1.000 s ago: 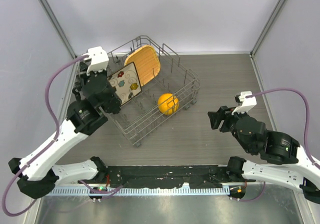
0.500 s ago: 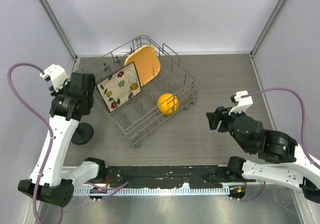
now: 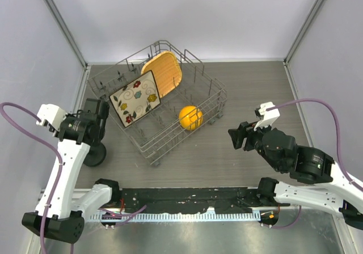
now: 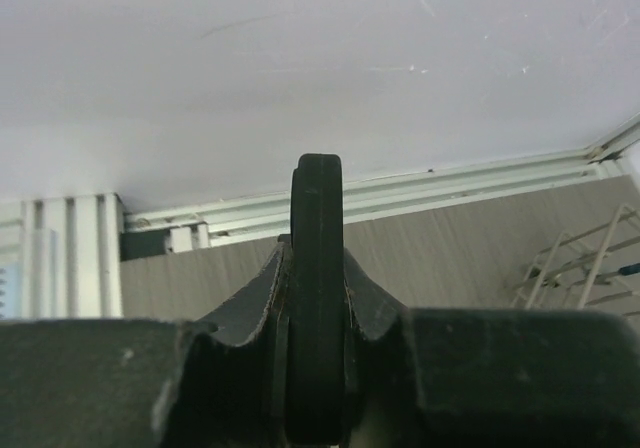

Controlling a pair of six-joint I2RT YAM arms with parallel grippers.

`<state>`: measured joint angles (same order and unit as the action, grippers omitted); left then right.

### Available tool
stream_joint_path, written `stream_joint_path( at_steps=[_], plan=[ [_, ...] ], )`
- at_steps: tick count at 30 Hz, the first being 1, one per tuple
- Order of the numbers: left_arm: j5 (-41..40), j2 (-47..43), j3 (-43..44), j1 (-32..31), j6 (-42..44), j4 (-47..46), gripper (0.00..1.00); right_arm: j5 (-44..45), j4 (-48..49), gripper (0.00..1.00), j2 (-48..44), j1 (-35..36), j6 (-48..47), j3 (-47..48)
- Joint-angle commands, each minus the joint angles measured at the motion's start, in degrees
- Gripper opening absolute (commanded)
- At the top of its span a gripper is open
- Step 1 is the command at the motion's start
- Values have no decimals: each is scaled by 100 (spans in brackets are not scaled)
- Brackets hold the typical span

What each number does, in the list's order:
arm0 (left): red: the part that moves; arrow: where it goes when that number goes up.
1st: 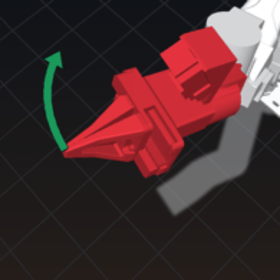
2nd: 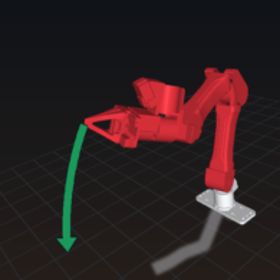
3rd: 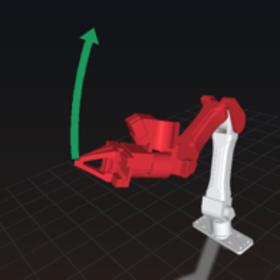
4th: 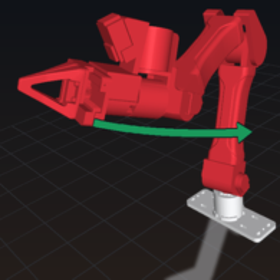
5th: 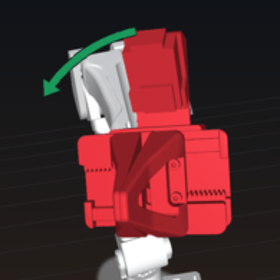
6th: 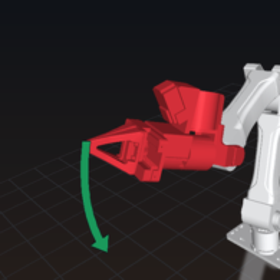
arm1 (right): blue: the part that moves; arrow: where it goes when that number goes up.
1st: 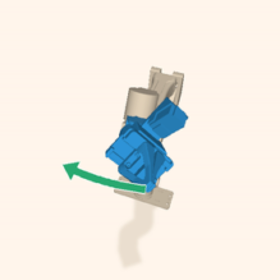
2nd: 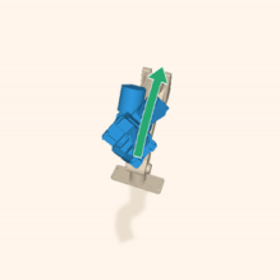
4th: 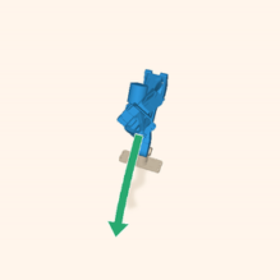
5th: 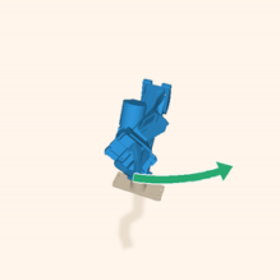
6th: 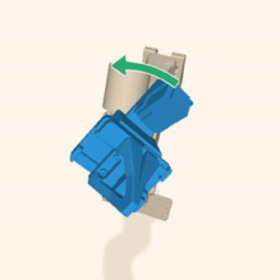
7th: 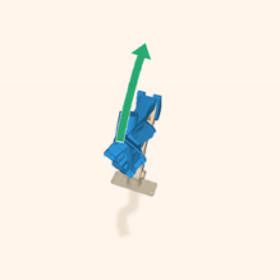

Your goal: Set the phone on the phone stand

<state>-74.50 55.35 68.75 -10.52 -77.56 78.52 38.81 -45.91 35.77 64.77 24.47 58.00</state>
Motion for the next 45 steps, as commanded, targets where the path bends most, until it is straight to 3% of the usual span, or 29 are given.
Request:
stream_joint_path(
  at_steps=[1, 9, 13, 35, 38, 45],
  plan=[
    [-812, -226, -281, 15, -1525, 1228, 0, -172, 284, 63, -17, 27, -100, 151],
    [-996, -25, -574, 112, -1912, 1639, 0, -154, 205, 63, -316, 18, 32, 54],
    [-1058, 64, -415, 182, -1464, 1666, 0, -172, 188, 63, -290, 27, 23, 54],
    [-1163, -60, -1065, 587, -1244, 1666, 0, -181, 363, 64, -246, 27, -12, -78],
    [-1155, -86, -1118, 587, -1358, 1658, 15, -181, 372, 64, -272, 27, -12, -113],
    [-1006, -95, -1039, 587, -1358, 1631, 69, -154, 346, 64, -343, 27, -12, -96]
  ],
)
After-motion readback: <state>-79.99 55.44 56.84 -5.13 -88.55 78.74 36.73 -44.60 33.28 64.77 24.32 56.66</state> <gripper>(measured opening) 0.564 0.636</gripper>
